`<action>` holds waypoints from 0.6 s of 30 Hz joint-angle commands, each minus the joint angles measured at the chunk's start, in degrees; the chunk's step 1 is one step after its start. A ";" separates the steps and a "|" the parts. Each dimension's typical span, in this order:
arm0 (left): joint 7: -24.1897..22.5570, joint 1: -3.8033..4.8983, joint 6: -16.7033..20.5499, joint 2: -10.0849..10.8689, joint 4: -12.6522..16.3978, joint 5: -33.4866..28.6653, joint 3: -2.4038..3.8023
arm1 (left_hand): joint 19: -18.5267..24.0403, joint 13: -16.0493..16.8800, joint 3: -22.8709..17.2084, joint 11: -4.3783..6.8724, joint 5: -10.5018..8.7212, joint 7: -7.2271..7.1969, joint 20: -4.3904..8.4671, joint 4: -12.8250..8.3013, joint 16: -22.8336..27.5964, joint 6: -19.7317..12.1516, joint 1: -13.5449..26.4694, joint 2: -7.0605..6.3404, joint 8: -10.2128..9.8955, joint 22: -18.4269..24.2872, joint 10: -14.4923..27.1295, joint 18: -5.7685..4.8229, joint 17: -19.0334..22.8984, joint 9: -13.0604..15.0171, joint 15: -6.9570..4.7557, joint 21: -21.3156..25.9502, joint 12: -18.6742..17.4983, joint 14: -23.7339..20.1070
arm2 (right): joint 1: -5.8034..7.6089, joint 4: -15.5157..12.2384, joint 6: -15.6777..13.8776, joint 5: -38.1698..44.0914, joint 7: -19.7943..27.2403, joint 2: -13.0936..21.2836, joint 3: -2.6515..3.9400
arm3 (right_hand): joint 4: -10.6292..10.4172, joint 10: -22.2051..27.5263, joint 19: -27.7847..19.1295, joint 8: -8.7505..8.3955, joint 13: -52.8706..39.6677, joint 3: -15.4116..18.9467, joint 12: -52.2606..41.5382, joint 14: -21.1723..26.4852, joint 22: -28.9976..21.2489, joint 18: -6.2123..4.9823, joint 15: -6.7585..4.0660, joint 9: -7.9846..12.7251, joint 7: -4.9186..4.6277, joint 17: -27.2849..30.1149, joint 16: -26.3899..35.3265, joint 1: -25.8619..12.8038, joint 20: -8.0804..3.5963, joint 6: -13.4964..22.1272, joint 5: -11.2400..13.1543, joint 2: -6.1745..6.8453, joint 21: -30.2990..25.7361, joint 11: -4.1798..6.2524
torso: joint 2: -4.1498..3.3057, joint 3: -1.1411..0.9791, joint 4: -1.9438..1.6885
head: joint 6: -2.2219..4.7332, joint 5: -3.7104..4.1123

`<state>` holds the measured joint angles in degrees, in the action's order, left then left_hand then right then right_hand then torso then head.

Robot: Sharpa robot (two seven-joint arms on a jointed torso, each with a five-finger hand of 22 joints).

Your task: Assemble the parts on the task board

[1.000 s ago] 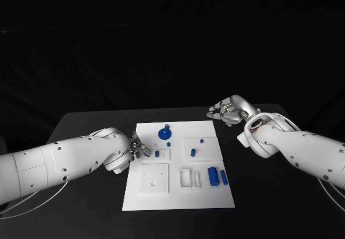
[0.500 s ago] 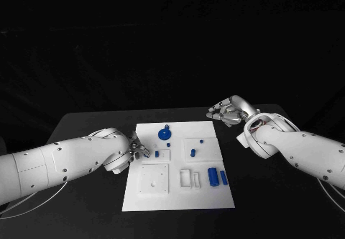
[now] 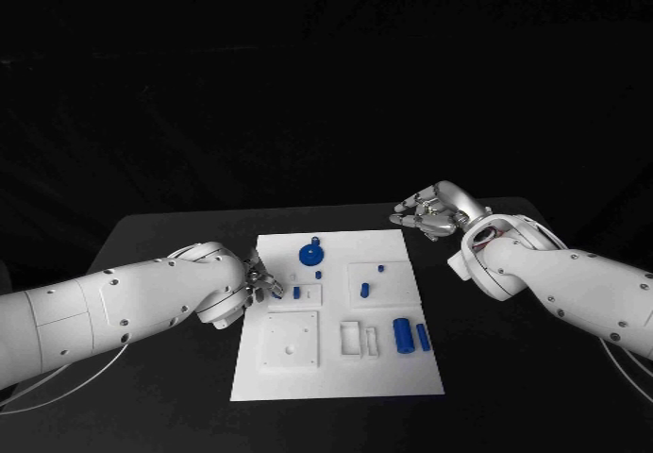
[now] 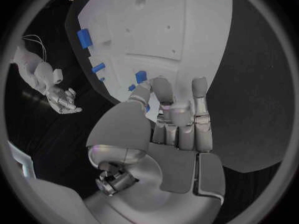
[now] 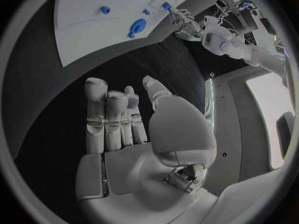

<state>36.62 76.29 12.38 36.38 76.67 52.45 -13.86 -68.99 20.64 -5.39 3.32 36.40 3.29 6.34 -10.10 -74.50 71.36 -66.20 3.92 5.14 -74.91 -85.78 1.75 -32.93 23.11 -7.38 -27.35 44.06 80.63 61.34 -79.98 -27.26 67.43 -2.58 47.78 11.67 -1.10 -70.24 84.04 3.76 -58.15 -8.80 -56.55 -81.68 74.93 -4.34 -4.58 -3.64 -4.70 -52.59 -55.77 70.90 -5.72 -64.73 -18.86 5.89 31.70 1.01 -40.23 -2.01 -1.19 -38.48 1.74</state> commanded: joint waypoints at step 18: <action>0.86 -0.17 -4.89 -0.27 -0.36 1.98 -0.08 | 0.16 -0.06 0.25 1.92 -1.02 -5.98 -0.76 0.19 -0.22 11.24 -0.75 0.80 2.14 -1.16 -0.94 0.86 -0.09 2.21 -0.13 -0.23 0.02 -0.12 | -0.04 -0.12 0.37 0.06 0.46 0.02 0.02 | -0.04 0.32 0.41 -0.21 0.03 0.01 0.27 0.24 3.48 -0.56 -0.12 0.02 0.05 0.02 0.20 -0.08 0.00 0.31 -0.85 0.32 -0.23 -0.01 | -0.04 -0.01 -0.01 | -0.21 0.04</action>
<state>36.67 76.43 10.04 36.16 76.35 53.80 -13.68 -69.00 20.52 -5.17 3.24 35.42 3.29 5.93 -10.03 -74.50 71.36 -66.21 3.91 5.51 -74.95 -85.70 1.74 -32.94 23.11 -7.35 -27.35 44.06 80.42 61.34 -80.01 -27.25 67.41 -2.57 47.82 11.67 -1.10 -70.24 84.04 3.76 -58.15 -8.80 -56.55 -81.68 74.92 -4.34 -4.58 -3.64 -4.70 -52.59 -55.77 70.90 -5.73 -64.74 -19.53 5.89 31.71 1.01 -40.25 -2.02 -1.19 -38.68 1.76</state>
